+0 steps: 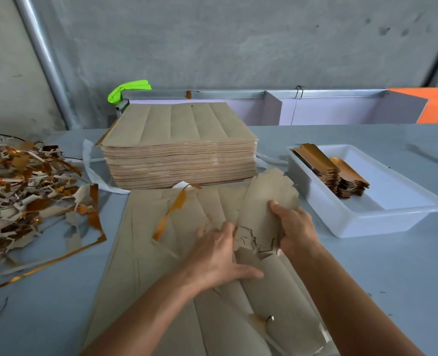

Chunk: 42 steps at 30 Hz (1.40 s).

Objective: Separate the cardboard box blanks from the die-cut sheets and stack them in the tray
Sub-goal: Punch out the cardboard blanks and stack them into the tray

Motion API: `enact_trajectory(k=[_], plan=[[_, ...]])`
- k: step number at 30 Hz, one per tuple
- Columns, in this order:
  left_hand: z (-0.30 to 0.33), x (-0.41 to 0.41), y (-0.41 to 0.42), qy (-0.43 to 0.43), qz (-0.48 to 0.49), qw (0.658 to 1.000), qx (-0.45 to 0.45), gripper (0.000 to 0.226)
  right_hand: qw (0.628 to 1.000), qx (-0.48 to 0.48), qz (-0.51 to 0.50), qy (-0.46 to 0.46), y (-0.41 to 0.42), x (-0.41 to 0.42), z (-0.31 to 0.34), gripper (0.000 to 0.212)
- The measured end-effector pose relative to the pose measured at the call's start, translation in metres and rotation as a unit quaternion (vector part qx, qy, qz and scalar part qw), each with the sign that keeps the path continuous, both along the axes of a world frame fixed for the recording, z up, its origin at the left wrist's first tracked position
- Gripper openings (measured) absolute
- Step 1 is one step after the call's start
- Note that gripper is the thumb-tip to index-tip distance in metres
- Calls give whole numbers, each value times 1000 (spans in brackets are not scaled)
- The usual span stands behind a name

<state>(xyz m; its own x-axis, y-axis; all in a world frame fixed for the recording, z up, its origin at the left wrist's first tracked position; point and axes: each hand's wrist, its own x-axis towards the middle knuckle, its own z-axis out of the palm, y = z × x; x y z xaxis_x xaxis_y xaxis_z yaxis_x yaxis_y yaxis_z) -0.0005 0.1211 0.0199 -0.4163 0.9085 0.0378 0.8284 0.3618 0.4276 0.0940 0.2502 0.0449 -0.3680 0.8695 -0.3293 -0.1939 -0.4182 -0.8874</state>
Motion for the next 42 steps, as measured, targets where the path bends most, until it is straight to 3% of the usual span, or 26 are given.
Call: enact_trajectory(k=[4, 9, 15, 19, 21, 25, 28, 31, 33, 36, 39, 42], plan=[[-13, 17, -5, -10, 13, 1000, -1, 74, 999, -34, -30, 22, -1, 1, 0, 17], [-10, 4, -11, -227, -4, 971, 73, 26, 996, -40, -70, 30, 5, 9, 6, 22], [-10, -20, -26, -244, -56, 963, 102, 47, 987, -24, -155, 36, 32, 35, 20, 26], [-6, -29, -32, -313, -35, 933, 175, 14, 974, 19, -224, 10, 43, 54, 19, 23], [-3, -30, -32, -353, -17, 914, 200, 15, 981, 81, -172, -49, 39, 58, 19, 15], [2, -34, -31, -361, -17, 906, 222, 22, 975, 133, 70, -161, 12, 47, 20, 6], [3, -32, -27, -384, -2, 896, 222, 26, 941, 174, 213, -197, -4, 39, 26, 8], [4, -32, -23, -360, 6, 905, 227, 23, 866, 232, 349, -271, -13, 36, 33, 17], [7, -34, -22, -321, 7, 918, 234, 18, 848, 236, 377, -287, -18, 35, 30, 22], [7, -36, -22, -235, 17, 946, 222, 10, 885, 174, 364, -233, -24, 38, 22, 20], [7, -35, -21, -135, 33, 968, 211, 13, 892, 164, 368, -203, -28, 41, 19, 30], [8, -33, -19, -143, 41, 964, 221, 14, 899, 151, 375, -167, -30, 40, 13, 23]])
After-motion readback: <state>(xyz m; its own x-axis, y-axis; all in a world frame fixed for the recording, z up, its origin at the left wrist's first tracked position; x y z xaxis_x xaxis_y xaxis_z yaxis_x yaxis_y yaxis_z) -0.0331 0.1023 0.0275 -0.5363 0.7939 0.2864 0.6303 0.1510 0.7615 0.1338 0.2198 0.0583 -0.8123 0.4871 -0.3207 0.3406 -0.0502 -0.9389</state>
